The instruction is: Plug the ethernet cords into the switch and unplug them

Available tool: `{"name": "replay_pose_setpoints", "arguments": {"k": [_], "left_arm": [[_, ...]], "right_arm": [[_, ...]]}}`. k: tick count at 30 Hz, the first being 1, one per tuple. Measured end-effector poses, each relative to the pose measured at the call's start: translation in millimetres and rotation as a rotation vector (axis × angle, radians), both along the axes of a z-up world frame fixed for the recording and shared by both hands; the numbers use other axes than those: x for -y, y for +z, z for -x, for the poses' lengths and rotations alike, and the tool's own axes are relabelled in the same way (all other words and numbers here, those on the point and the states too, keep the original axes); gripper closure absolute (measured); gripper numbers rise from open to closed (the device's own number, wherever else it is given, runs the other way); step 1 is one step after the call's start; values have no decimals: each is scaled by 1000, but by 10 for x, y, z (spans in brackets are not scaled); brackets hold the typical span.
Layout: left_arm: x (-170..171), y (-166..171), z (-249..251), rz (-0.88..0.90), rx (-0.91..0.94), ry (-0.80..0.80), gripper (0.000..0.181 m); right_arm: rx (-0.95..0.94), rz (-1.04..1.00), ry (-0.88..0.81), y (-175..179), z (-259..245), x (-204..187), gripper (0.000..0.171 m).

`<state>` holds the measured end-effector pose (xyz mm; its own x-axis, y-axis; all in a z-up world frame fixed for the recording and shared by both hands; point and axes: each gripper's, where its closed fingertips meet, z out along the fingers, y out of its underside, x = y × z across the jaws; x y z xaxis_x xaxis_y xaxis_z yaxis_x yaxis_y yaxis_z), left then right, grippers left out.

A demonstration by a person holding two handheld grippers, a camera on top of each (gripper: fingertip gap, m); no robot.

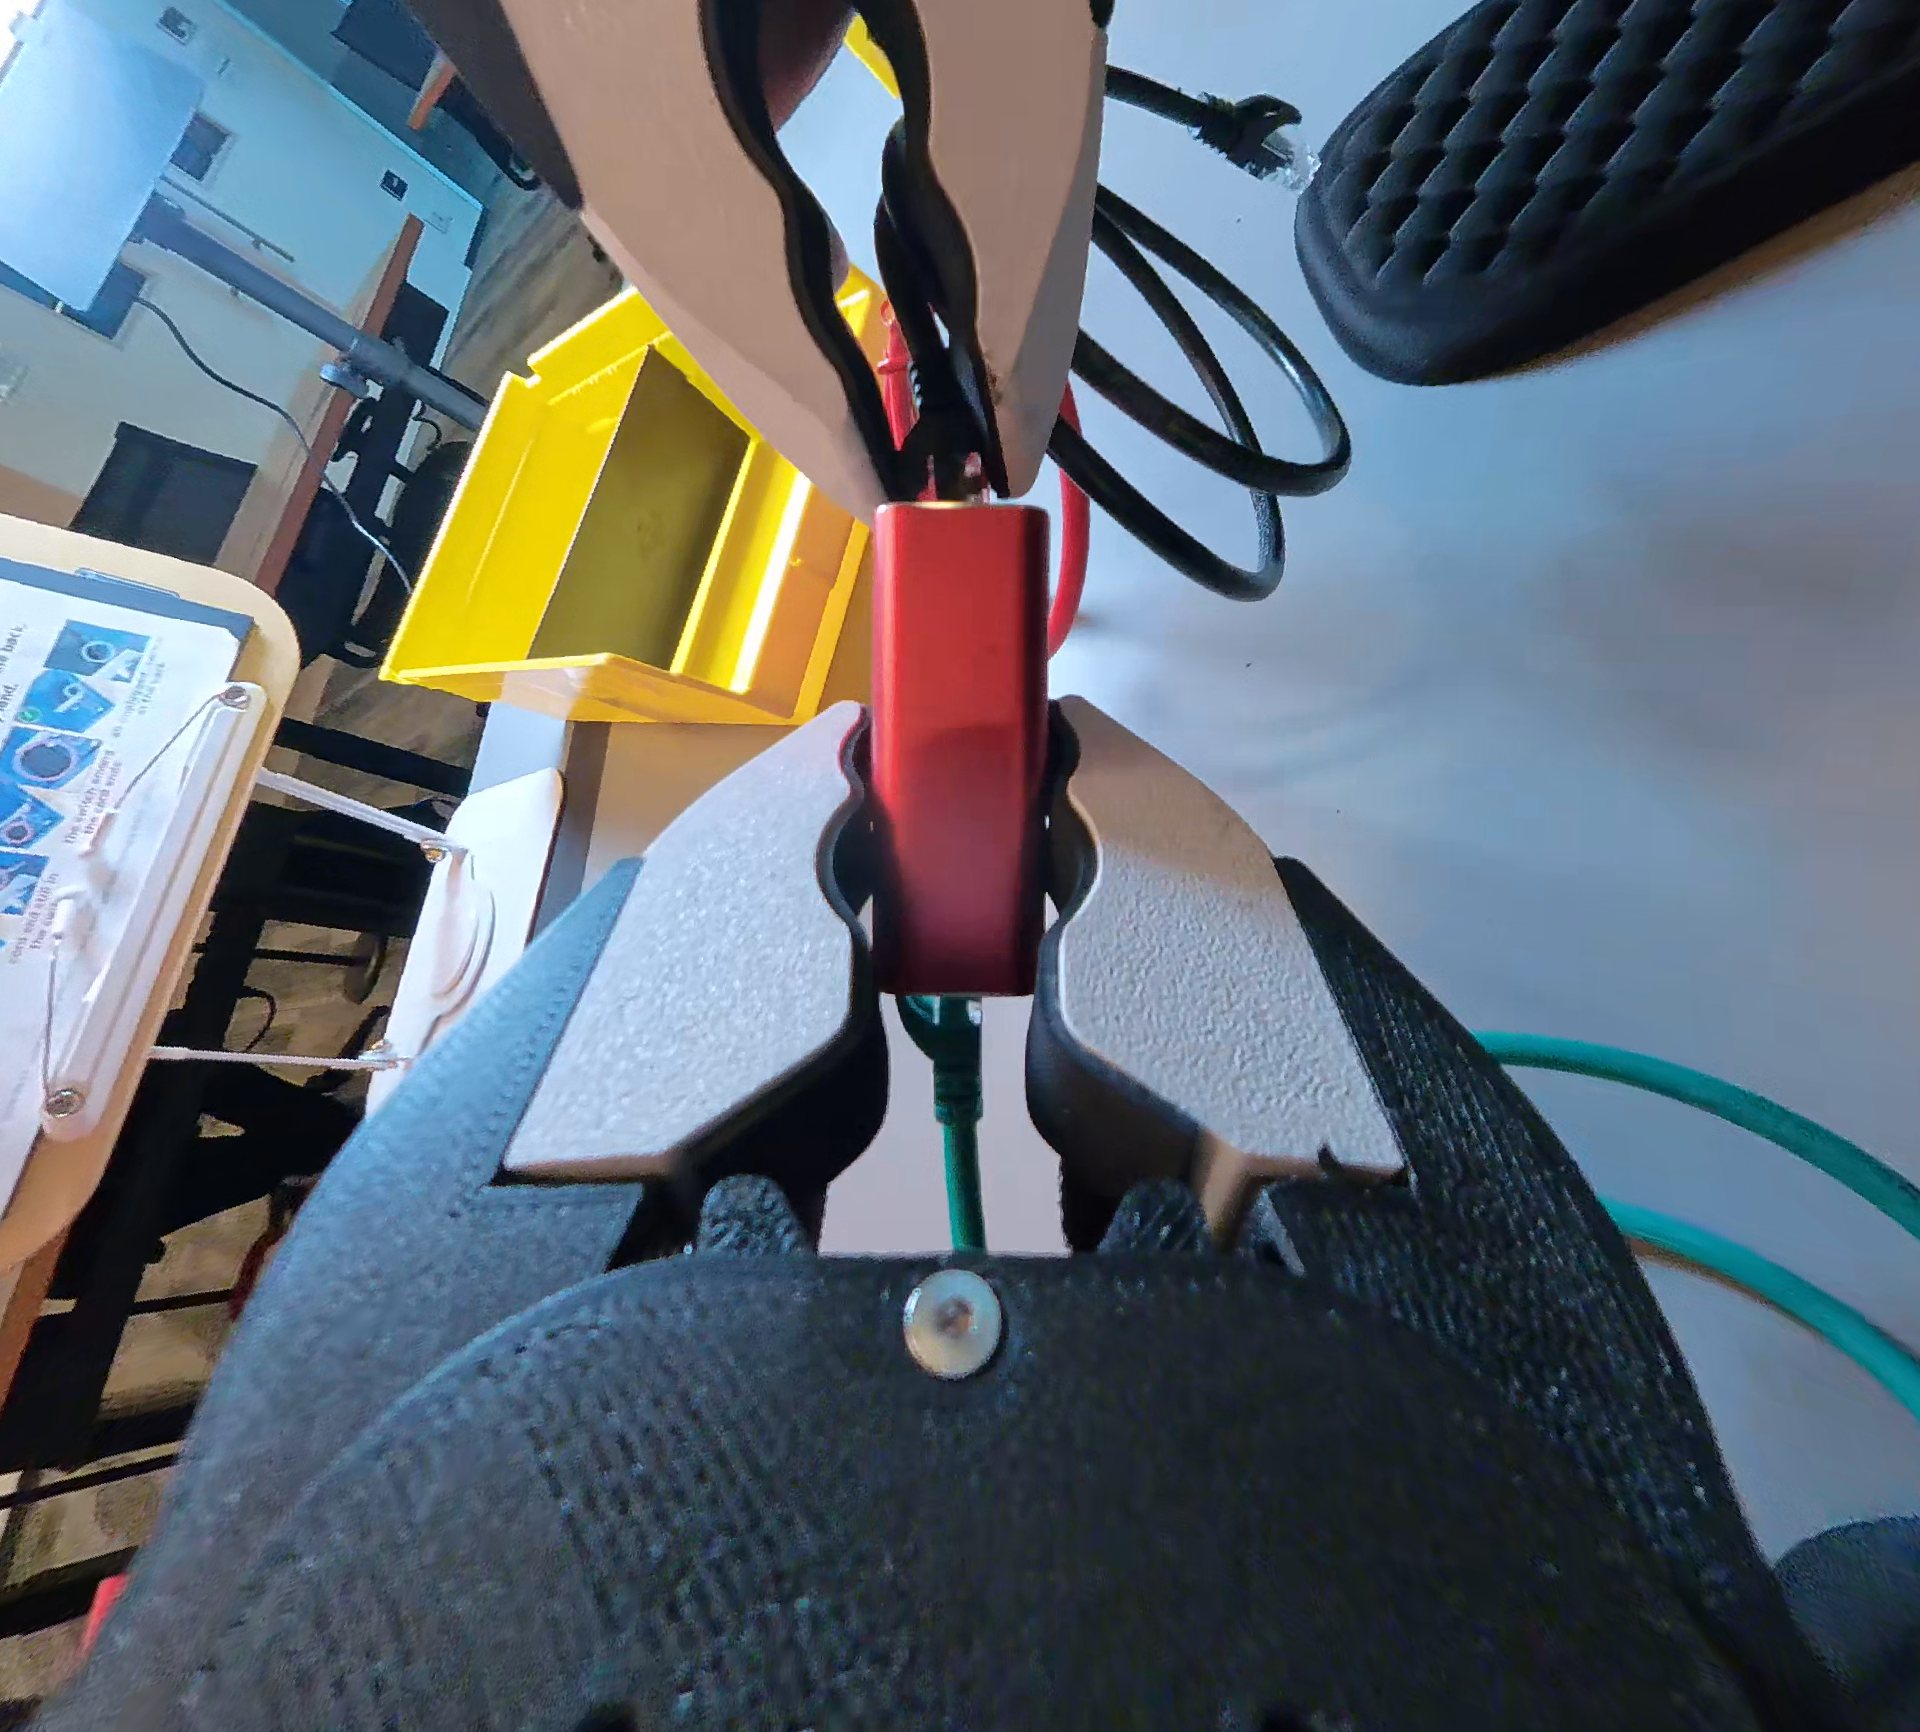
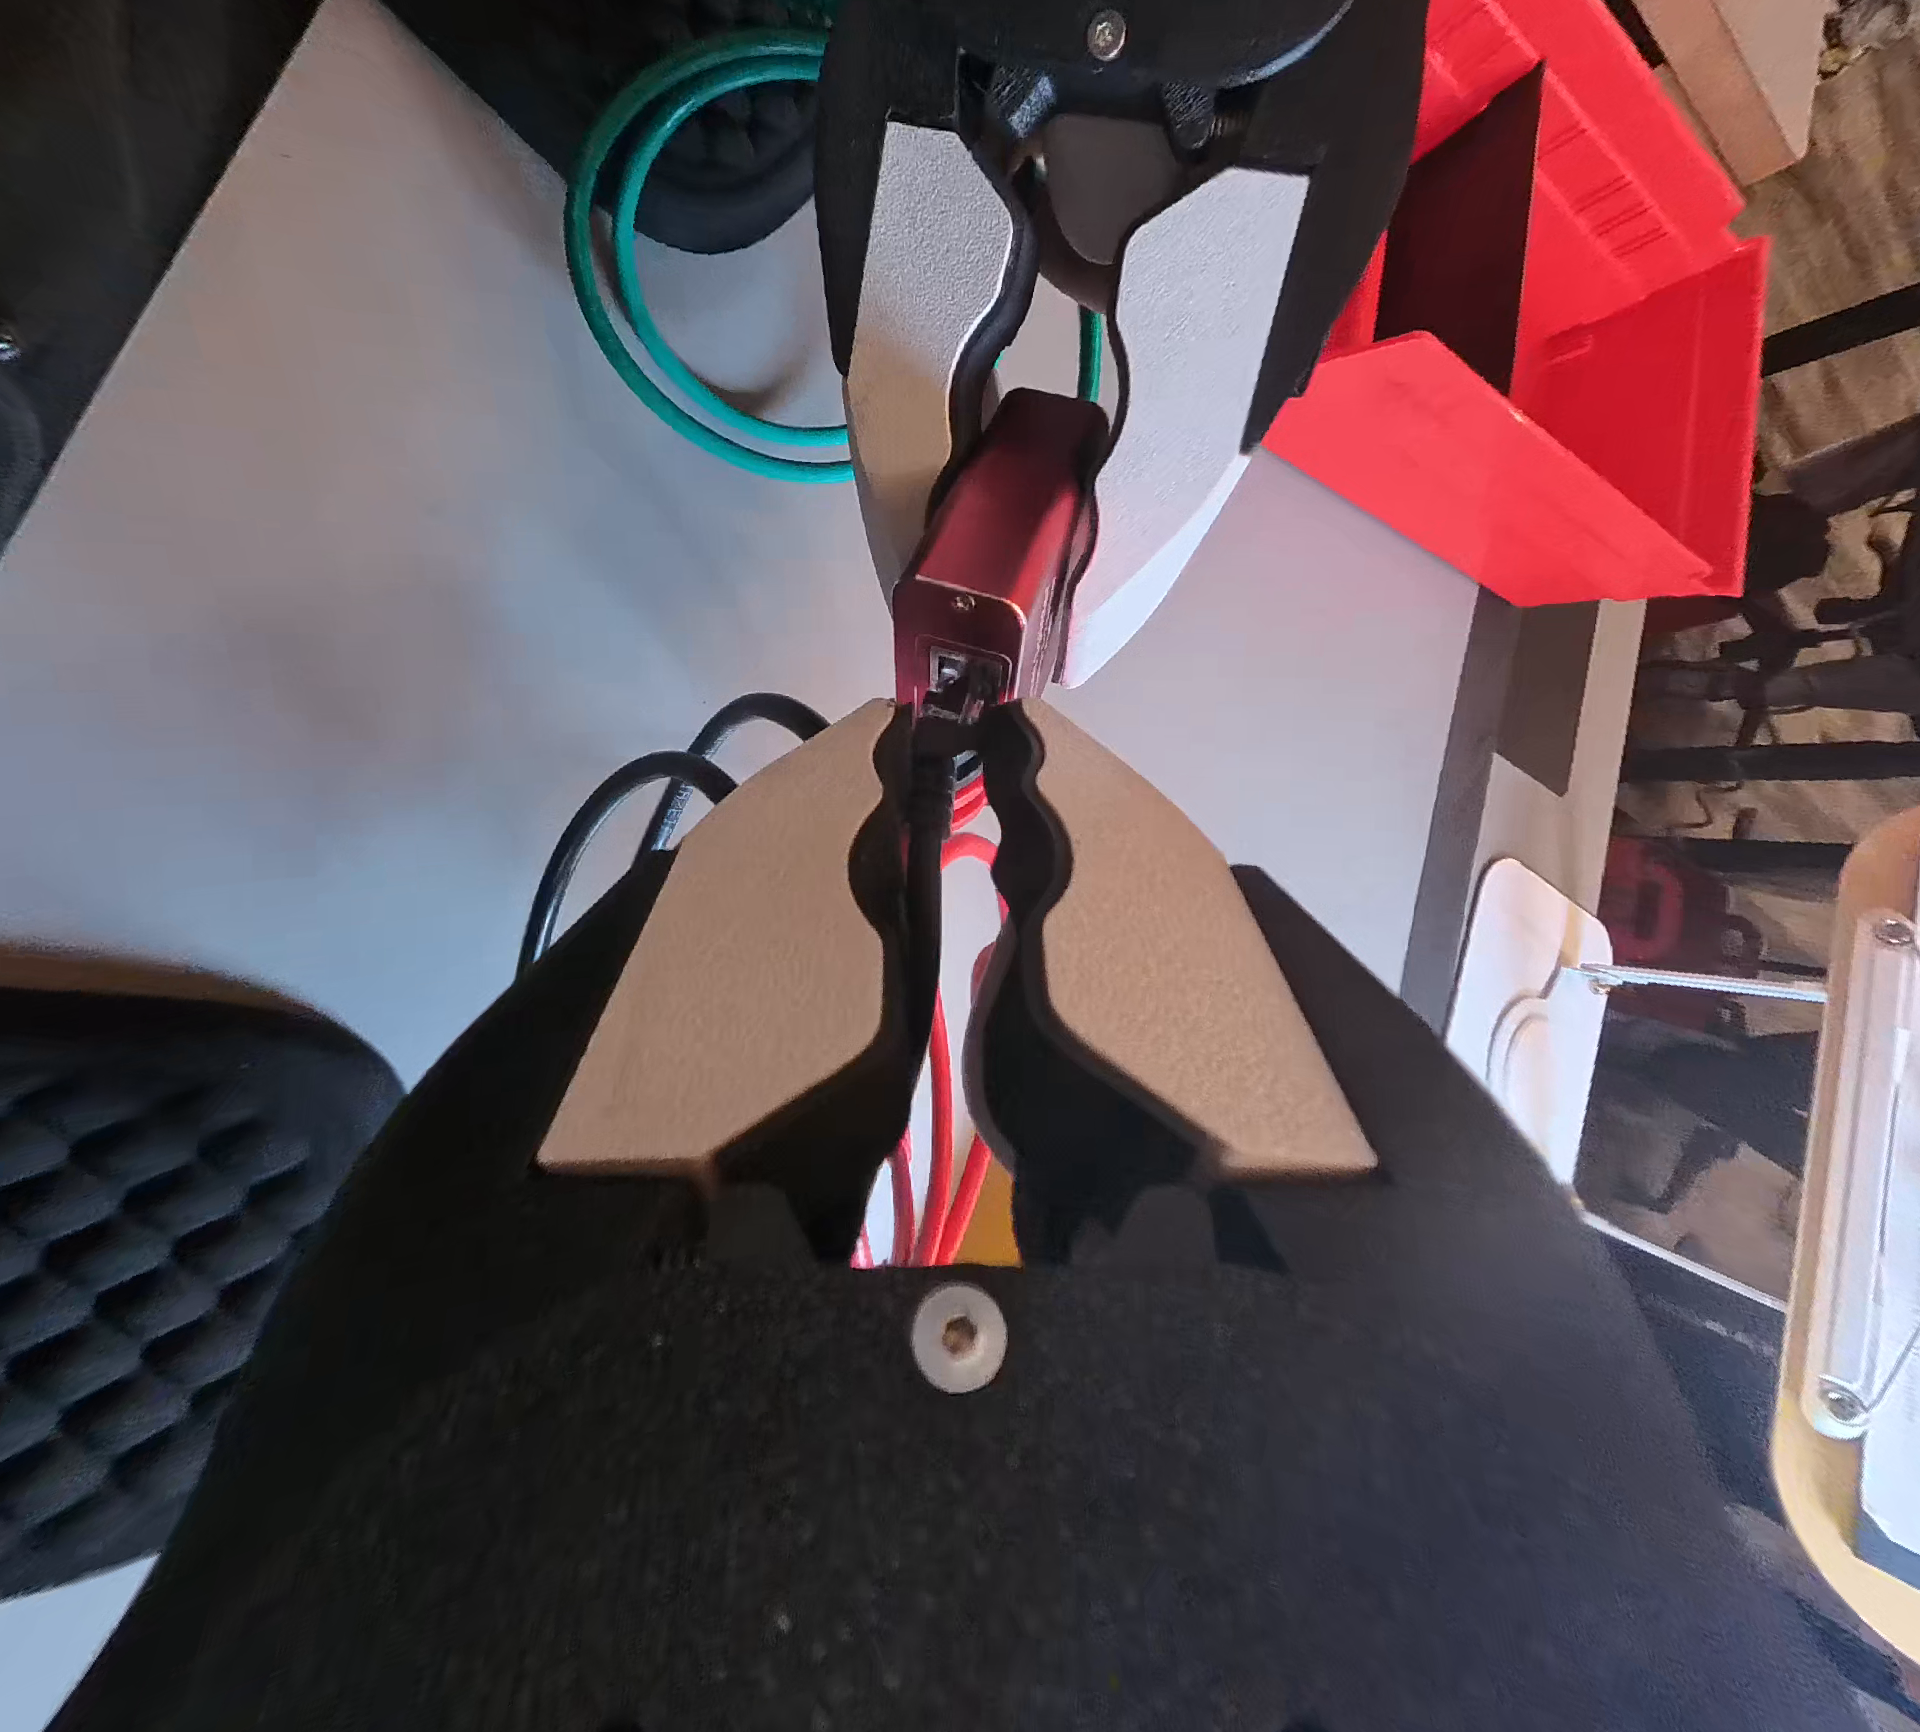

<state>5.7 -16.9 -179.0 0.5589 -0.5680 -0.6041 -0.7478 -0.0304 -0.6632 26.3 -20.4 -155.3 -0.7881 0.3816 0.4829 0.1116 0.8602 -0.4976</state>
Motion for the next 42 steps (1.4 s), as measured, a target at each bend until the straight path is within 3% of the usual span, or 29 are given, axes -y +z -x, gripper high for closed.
{"name": "replay_pose_setpoints", "arguments": {"k": [9, 14, 19, 23, 30, 34, 35, 36, 37, 39, 42], "left_arm": [[32, 7, -141, 73, 117, -55, 152], [-29, 93, -89, 58, 226, 10, 153], [-82, 147, -16, -15, 182, 77, 153], [-76, 109, -56, 52, 185, 88, 153], [-76, 211, -231, 22, 205, 33, 152], [-126, 194, -83, 33, 181, 127, 152], [-150, 101, 187, 37, 125, 239, 152], [-127, 61, 328, 54, 197, 271, 152], [-102, 91, 372, 68, 278, 271, 152], [-133, 247, 396, 9, 257, 282, 152], [-164, 431, 434, -32, 264, 302, 153]], "right_arm": [[86, 158, -8, 46, -126, 44, 158], [38, 162, -86, 87, -11, -39, 158], [-78, -18, -145, 79, 98, -111, 159], [-51, -109, -113, 30, 39, -110, 159], [157, 120, -62, 183, -167, -90, 158], [178, 180, -77, 317, -174, -156, 159], [130, 227, -118, 465, -156, -238, 159], [32, 206, -185, 613, -106, -402, 159], [-44, 113, -224, 684, -101, -547, 159], [-127, -17, -253, 765, -101, -645, 158], [-187, 7, -337, 1009, -64, -899, 158]]}}
